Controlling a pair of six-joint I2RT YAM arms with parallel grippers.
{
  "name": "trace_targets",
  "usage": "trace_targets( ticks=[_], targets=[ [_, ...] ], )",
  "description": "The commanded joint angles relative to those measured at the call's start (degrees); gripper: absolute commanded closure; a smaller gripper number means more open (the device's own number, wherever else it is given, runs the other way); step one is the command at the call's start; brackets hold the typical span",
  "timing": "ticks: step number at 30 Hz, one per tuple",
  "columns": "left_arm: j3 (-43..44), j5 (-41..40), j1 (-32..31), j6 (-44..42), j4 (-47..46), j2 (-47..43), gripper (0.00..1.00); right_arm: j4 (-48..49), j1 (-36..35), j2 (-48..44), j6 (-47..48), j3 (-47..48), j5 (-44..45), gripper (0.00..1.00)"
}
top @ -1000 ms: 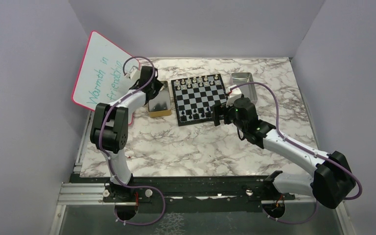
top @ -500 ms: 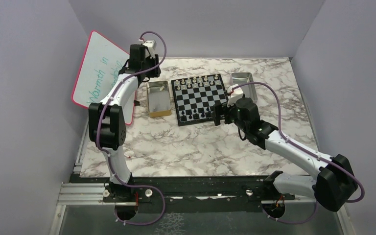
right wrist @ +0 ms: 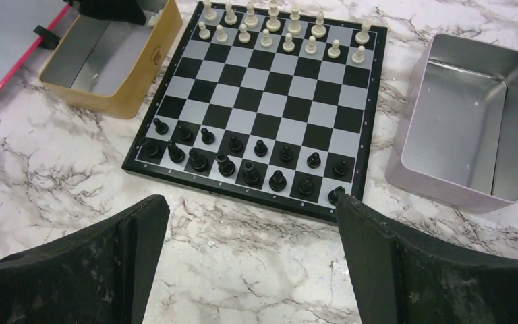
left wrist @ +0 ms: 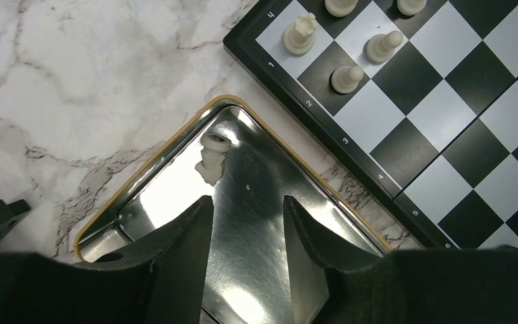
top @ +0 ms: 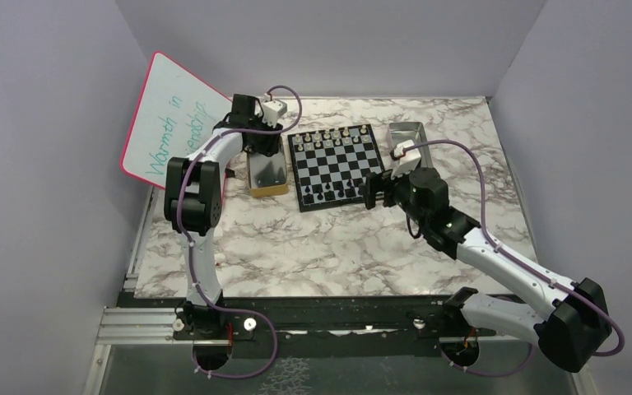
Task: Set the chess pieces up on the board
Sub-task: Pick up the chess piece from the storage box.
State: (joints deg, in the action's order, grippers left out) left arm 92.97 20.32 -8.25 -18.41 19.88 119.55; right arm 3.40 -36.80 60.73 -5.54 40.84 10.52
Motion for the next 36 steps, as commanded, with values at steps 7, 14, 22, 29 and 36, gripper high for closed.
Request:
trace_targets(
  ticks=[7, 14, 22, 29, 36],
  targets=[
    [-1.5, 4.05, 0.95, -4.46, -6.87, 2.15, 0.57, 1.21, -0.3, -1.9, 0.85, -1.06, 1.02, 0.0],
    [0.0, 2.1, 0.94, -6.89, -6.87, 3.82, 0.59, 1.79, -0.36, -2.02, 1.27, -1.35, 1.95, 0.0],
    [1.41, 0.95, 0.91, -8.94, -6.7, 6.48, 0.61, 1.07, -0.34, -2.82, 0.88, -1.98, 2.39, 0.0],
    [3.12, 1.48, 0.8, -8.26, -6.61, 7.85, 0.62, 0.06, -0.29, -3.57, 0.84, -1.42, 2.98, 0.0],
    [4.13, -1.11, 0.8, -9.12, -7.01, 10.34, 0.62, -0.42, -0.3, -4.94, 0.79, -2.02, 2.88, 0.0]
  ],
)
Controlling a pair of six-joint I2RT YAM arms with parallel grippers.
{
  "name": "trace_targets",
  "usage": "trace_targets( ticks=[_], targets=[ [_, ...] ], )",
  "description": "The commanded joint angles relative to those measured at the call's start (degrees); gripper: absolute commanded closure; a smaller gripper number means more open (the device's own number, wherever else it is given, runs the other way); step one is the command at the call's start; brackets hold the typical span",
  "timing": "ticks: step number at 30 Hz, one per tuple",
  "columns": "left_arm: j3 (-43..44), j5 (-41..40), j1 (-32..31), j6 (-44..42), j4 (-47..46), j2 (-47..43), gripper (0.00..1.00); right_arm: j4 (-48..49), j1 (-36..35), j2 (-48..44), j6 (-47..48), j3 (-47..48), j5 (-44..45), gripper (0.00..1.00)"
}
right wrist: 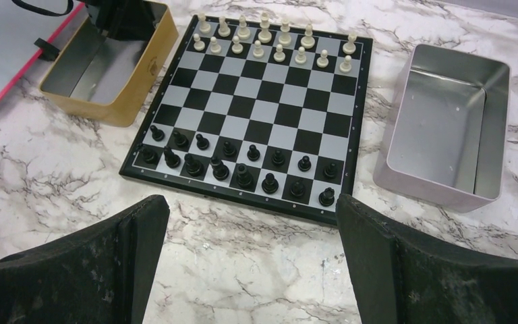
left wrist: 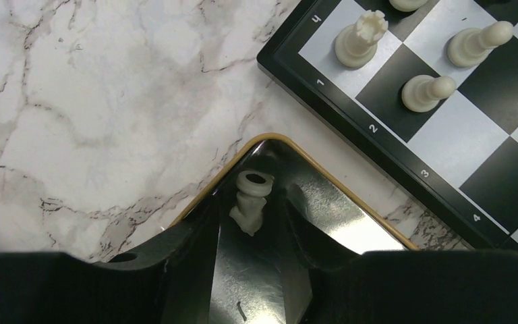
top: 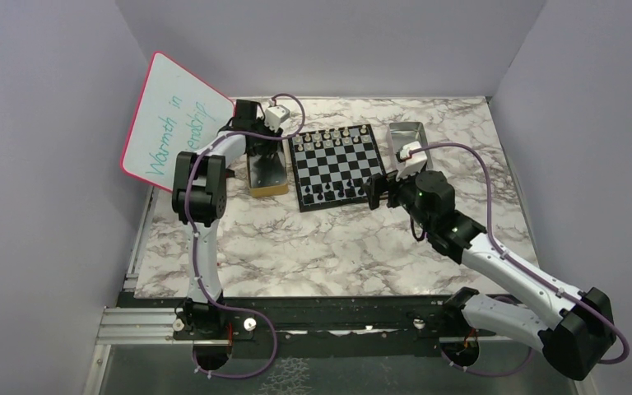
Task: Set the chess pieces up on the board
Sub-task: Pick up the chess piece from the storage box, then place the chess piece on the chessboard.
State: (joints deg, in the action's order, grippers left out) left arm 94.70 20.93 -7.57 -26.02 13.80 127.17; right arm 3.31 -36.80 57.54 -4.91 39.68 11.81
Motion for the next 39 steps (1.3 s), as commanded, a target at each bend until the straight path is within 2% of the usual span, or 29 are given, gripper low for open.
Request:
trace_targets(
  ticks=[1, 7, 17, 22, 26, 31, 36, 39],
  targets=[
    [2.42, -1.76, 0.15, -1.63, -0.65, 2.99, 0.64, -0.44, -0.32, -1.77, 0.2, -0.91, 1.75, 0.0],
    [-0.57, -1.63, 0.01, -1.03, -0.37, 0.71, 0.77, -0.68, -0.3, -1.85, 0.51, -0.61, 1.69, 0.0],
    [-6.87, -1.39, -0.7, 4.83, -0.96, -11.09, 0.91, 1.96, -0.32, -0.01, -1.77, -0.06, -1.07, 0.0],
    [-8.55, -3.01, -1.04, 9.43, 2.57, -16.52, 0.93, 2.4, -0.31, 0.65, -3.77, 0.15, -2.99, 0.0],
    [-10.45, -4.11, -1.13, 16.38, 5.81, -23.06, 0.9, 8.17, -0.3, 3.1, -2.06, -1.29, -9.73, 0.0],
    [-16.38, 1.29, -1.5, 23.01, 7.43, -32.86, 0.89, 3.43, -0.3, 6.52, -2.59, 3.72, -16.15, 0.0],
    [-17.99, 10.62, -2.98, 23.14, 16.67, -37.5, 0.87, 17.41, -0.29, 6.67, 5.83, -1.31, -30.98, 0.01],
    [-21.86, 15.99, -5.11, 23.65, 16.97, -41.42, 0.87, 22.1, -0.29, 9.57, 10.86, -0.86, -35.0, 0.14]
  ],
)
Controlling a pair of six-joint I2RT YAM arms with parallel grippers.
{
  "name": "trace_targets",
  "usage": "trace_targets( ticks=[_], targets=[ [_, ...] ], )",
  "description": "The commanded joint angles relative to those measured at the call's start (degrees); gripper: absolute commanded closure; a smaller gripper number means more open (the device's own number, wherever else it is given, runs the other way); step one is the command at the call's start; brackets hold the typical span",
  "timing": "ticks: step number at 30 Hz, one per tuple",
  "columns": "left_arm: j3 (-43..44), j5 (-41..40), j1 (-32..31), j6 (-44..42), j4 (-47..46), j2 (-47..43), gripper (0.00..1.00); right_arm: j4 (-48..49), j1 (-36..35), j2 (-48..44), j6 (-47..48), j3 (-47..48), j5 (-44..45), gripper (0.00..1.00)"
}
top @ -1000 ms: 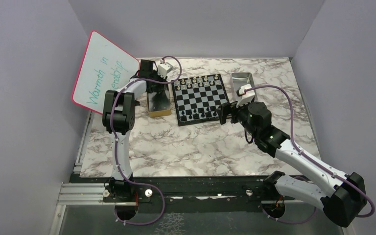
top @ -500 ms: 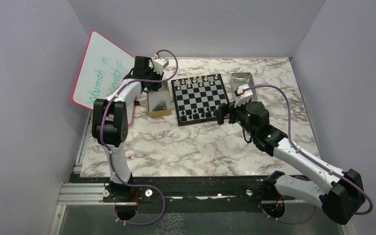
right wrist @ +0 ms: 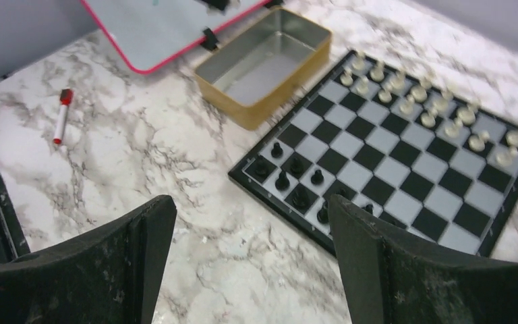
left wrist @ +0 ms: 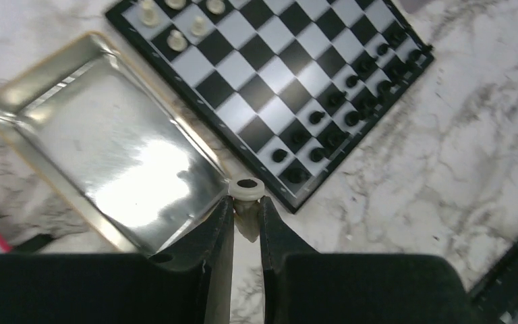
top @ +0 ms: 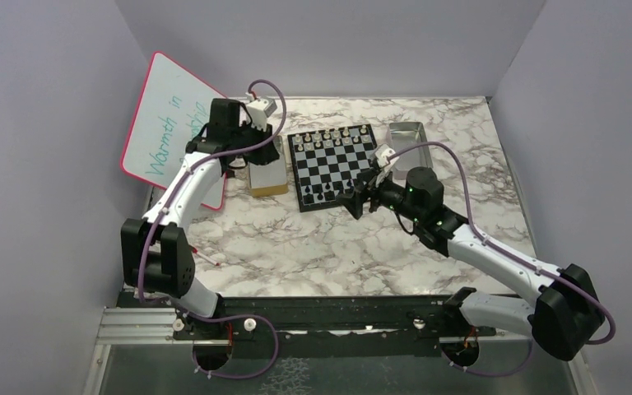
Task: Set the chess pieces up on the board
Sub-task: Place the chess piece on the chessboard.
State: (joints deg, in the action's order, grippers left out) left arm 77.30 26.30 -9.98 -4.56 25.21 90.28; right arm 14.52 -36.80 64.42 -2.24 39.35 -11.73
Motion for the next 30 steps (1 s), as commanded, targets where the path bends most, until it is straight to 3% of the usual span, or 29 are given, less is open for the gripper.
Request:
trace_targets(
  ticks=[1, 5, 8, 12, 15, 21, 26, 30],
  targets=[
    [-5.47, 12.08, -3.66, 2.45, 5.49, -5.52, 0.87, 10.89, -0.3, 3.88, 9.75, 0.69, -12.62, 0.18],
    [-8.17, 16.66, -6.76, 3.45, 5.33, -7.54, 0.87, 9.85, -0.42, 9.28, 16.38, 5.37, -16.17, 0.31],
    [-9.23, 20.11, -7.74, 3.75, 5.29, -7.73, 0.87, 12.59, -0.38, 12.19, 23.0, 5.28, -18.02, 0.31],
    [-10.38, 23.96, -9.53, 4.33, 5.04, -7.92, 0.87, 19.16, -0.38, 13.89, 39.14, 0.96, -29.07, 0.31],
    [-11.32, 25.45, -11.05, 6.46, 3.98, -8.1, 0.87, 18.77, -0.52, 14.37, 51.24, -0.41, -35.89, 0.3],
    [-10.99, 26.31, -14.05, 8.18, 2.9, -7.31, 0.87, 14.85, -0.76, 16.73, 53.08, 3.71, -36.96, 0.33],
    [-9.92, 26.68, -15.51, 9.15, 2.74, -6.93, 0.87, 12.72, -0.86, 16.36, 55.21, 4.03, -36.88, 0.5],
    [-9.55, 26.52, -16.01, 9.43, 2.74, -6.75, 0.87, 13.15, -0.96, 15.78, 56.0, 3.19, -37.28, 0.56]
  ],
)
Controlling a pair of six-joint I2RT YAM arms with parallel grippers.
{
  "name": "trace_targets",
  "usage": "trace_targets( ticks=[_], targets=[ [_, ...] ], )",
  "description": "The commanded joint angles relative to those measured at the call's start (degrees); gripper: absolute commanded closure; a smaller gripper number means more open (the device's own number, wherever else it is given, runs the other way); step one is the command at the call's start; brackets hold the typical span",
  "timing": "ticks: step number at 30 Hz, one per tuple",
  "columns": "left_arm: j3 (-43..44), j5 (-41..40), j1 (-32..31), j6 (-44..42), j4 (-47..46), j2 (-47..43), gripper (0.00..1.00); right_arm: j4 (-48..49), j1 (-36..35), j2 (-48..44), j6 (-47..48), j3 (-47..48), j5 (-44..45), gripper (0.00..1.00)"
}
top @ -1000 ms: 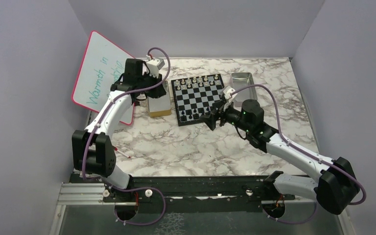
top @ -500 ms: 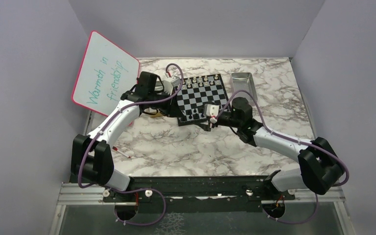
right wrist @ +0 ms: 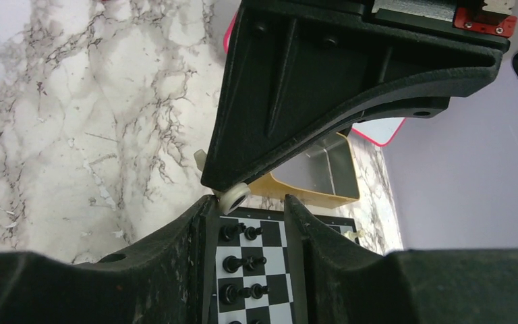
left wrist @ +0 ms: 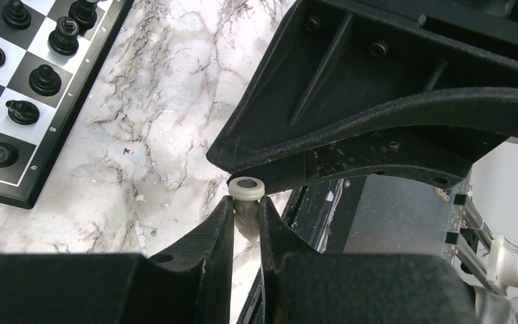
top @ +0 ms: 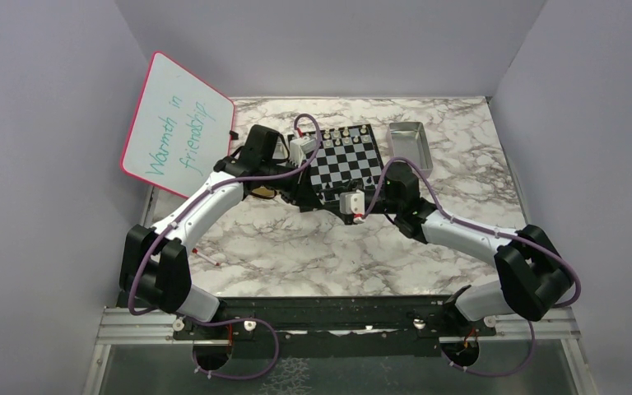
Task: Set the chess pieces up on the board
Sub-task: Place the chess piece on the chessboard.
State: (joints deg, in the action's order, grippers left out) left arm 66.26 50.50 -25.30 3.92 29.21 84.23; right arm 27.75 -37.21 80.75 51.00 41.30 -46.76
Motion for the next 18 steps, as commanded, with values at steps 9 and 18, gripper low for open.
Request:
trace_targets(
  ticks=[9, 18],
  targets=[
    [2.03, 1.43, -1.15, 1.09, -1.26, 0.25, 0.87, -0.51, -0.76, -0.46, 3.2, 1.48, -3.77, 0.64],
    [2.68, -2.91, -1.16, 2.41, -1.5, 0.41, 0.84, 11.83, -0.79, 0.65, -16.85, -0.81, 0.11, 0.78]
  ],
)
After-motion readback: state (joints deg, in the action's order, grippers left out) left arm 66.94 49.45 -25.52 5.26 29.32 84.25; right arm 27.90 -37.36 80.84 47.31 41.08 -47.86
